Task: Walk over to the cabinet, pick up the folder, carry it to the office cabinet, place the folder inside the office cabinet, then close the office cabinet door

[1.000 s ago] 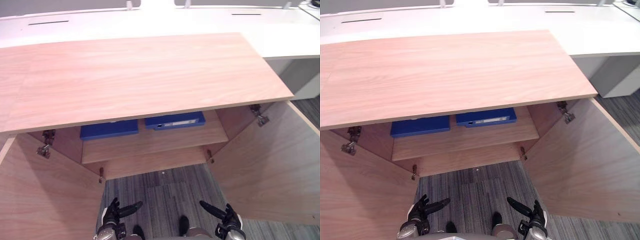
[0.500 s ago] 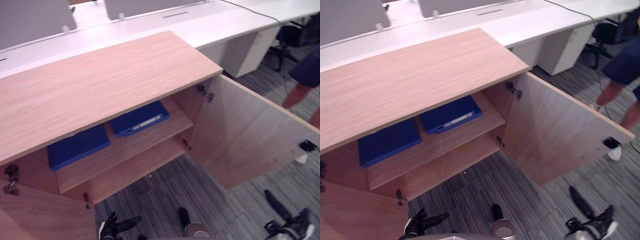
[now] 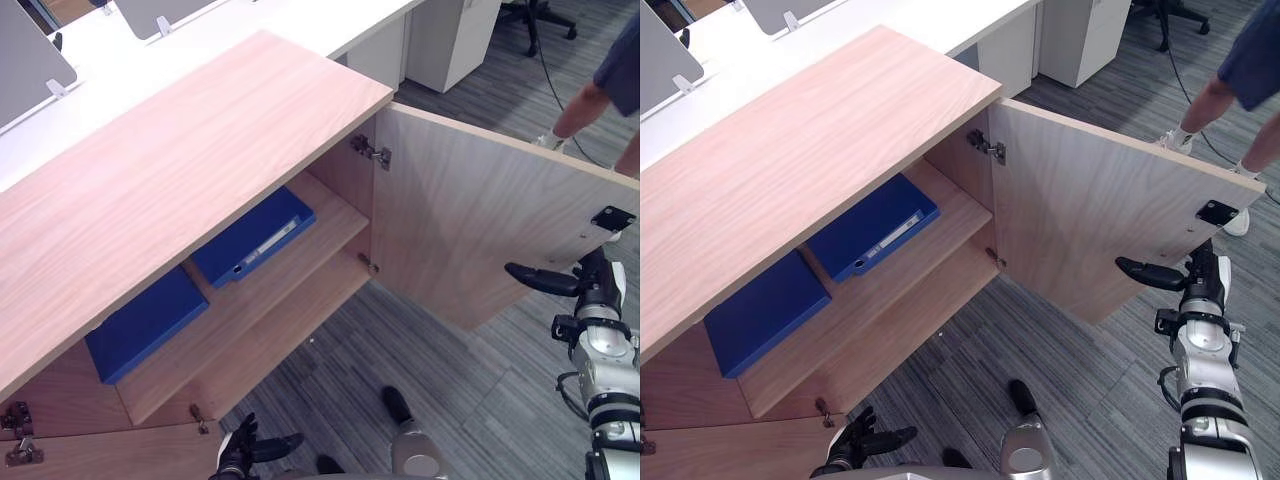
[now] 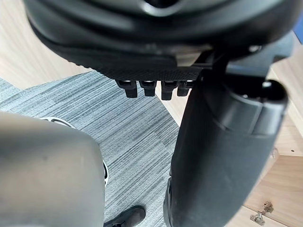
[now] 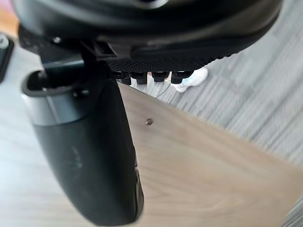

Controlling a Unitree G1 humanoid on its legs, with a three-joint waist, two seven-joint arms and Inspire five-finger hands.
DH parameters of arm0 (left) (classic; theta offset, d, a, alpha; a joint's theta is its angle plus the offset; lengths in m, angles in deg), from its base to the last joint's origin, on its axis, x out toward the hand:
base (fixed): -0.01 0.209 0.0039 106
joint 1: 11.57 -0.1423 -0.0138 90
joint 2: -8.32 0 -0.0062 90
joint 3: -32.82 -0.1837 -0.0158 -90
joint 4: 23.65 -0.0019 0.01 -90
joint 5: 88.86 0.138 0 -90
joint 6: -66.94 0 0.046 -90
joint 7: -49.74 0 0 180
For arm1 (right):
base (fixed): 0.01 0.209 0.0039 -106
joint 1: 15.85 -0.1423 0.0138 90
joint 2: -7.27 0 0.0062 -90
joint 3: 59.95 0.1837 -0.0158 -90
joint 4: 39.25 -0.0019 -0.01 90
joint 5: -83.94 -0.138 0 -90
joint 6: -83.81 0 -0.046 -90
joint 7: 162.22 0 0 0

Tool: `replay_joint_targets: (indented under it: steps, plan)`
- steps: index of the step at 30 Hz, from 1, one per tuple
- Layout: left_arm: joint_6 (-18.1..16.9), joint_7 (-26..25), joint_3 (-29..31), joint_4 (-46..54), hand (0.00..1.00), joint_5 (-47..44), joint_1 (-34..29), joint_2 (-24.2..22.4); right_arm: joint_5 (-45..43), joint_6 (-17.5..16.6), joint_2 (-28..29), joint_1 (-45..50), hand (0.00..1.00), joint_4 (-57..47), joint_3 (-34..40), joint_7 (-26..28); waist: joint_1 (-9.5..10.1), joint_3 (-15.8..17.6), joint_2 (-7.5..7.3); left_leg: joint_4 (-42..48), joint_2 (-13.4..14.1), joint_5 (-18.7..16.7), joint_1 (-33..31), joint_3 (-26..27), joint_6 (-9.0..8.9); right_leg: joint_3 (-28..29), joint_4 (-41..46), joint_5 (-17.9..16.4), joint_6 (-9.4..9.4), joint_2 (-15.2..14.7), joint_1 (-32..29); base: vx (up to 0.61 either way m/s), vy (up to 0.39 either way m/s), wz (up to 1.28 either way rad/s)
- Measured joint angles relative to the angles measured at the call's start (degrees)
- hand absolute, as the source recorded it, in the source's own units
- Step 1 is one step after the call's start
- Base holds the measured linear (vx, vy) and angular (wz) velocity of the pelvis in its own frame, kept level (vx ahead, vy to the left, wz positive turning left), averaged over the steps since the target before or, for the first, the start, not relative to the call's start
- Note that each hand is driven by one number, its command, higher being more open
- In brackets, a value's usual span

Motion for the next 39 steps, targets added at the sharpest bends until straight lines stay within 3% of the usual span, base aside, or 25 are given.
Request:
replay_joint_targets:
  steps: [6,9,13,15,19,23,26,30,32,33,35,39]
  plan:
    - [-0.37,0.08,0.13,0.33,1.0,1.18,0.01,-1.42,2.52,1.09,-0.88,4.46,1.0,-7.58,-0.91,-0.69,-1.03,0.36,-0.2,-0.11,0.23,-0.12,0.43,-1.0,-0.16,-0.35,-0.02,0.07,0.08,0.13,0.33,-0.03,-0.055,-0.02]
    - [-0.32,0.05,0.7,-0.11,1.0,1.76,-0.01,-1.59,3.11,1.17,0.73,14.4,1.0,-21.83,1.53,-1.1,-1.99,0.53,-0.38,0.09,0.46,-0.12,0.44,-1.03,-0.17,-0.38,-0.11,0.06,0.08,0.31,0.27,-0.06,-0.069,-0.03]
    - [-0.25,0.03,2.58,-1.0,1.0,2.73,-0.06,-2.23,5.08,1.15,7.27,29.26,1.0,-42.72,3.65,-0.14,-3.86,0.84,-0.91,0.06,1.12,-0.12,1.05,-0.45,-0.18,-0.33,-0.41,-0.7,-1.05,1.12,0.18,-0.06,-0.083,-0.12]
    - [-0.25,0.04,2.97,-1.01,1.0,2.76,-0.06,-2.19,5.08,1.15,10.16,33.42,1.0,-47.84,3.23,0.66,-4.17,1.07,-1.45,0.04,1.53,-0.16,1.65,0.2,-0.25,0.21,-0.4,-0.53,-1.27,1.69,0.44,-0.02,-0.072,-0.24]
    - [-0.36,0.4,2.97,-2.13,1.0,3.64,0.47,-1.25,4.22,1.13,12.65,44.41,1.0,-59.09,-3.23,5.13,-4.59,0.77,-3.39,-0.17,2.5,-0.25,3.36,1.5,-0.37,2.93,-0.05,1.12,-1.43,3.33,0.92,0.0,-0.096,-0.44]
    - [-0.49,1.14,2.29,-3.42,1.0,3.93,1.95,0.63,-1.32,1.12,10.94,49.83,1.0,-64.12,-12.0,9.14,-4.61,0.31,-6.55,1.11,3.33,-0.5,3.62,1.39,-0.77,3.24,-0.08,1.97,-1.82,3.92,1.4,-0.1,-0.121,-0.17]
    - [-0.52,1.23,2.22,-5.34,1.0,3.93,2.72,1.02,-3.54,1.1,6.94,49.97,1.0,-64.95,-17.18,10.2,-4.25,-0.28,-6.96,2.01,3.54,-0.89,3.31,0.93,-1.32,1.12,-0.07,1.32,-2.29,3.33,1.69,-0.13,-0.085,0.0]
    - [-0.49,0.93,1.7,-5.13,1.0,3.94,3.8,1.1,-4.92,1.25,6.8,43.76,1.0,-64.55,-28.72,13.36,-0.98,-0.77,-7.04,3.03,3.18,-0.84,0.16,-6.37,-1.11,-5.95,0.16,0.86,-2.61,1.5,1.68,-0.13,-0.107,0.61]
    - [-0.23,0.5,1.72,-4.87,1.0,3.94,4.65,1.39,-4.66,1.24,9.14,37.27,1.0,-61.28,-35.06,14.08,1.22,-1.06,-7.28,2.72,3.08,0.71,-1.41,-10.24,-1.26,-9.74,0.13,0.72,-2.79,0.97,1.83,-0.1,-0.14,1.04]
    - [-0.14,0.34,1.71,-4.74,1.0,3.92,5.03,1.48,-4.24,1.07,13.06,31.28,1.0,-56.83,-37.43,14.29,3.31,-1.42,-7.41,1.17,2.74,2.43,-1.9,-12.59,-1.3,-12.03,0.02,0.69,-2.83,0.42,2.04,-0.08,-0.126,1.03]
    - [-0.08,-0.39,1.76,-4.15,1.0,3.81,5.26,1.05,-1.99,0.5,19.62,21.52,1.0,-48.21,-37.29,13.35,6.28,-2.37,-7.27,-1.23,2.1,5.21,-3.36,-17.5,-1.37,-17.27,-0.02,0.38,-3.27,-0.55,2.37,-0.05,-0.095,1.34]
    - [0.15,-1.95,4.07,-2.71,1.0,3.6,5.37,0.01,4.06,-0.66,27.24,10.32,1.0,-34.2,-30.6,6.83,9.82,-2.42,-7.43,-4.88,1.65,9.24,-4.26,-25.67,-2.08,-25.97,0.04,-0.68,-3.31,-1.32,4.53,-0.01,-0.043,1.3]
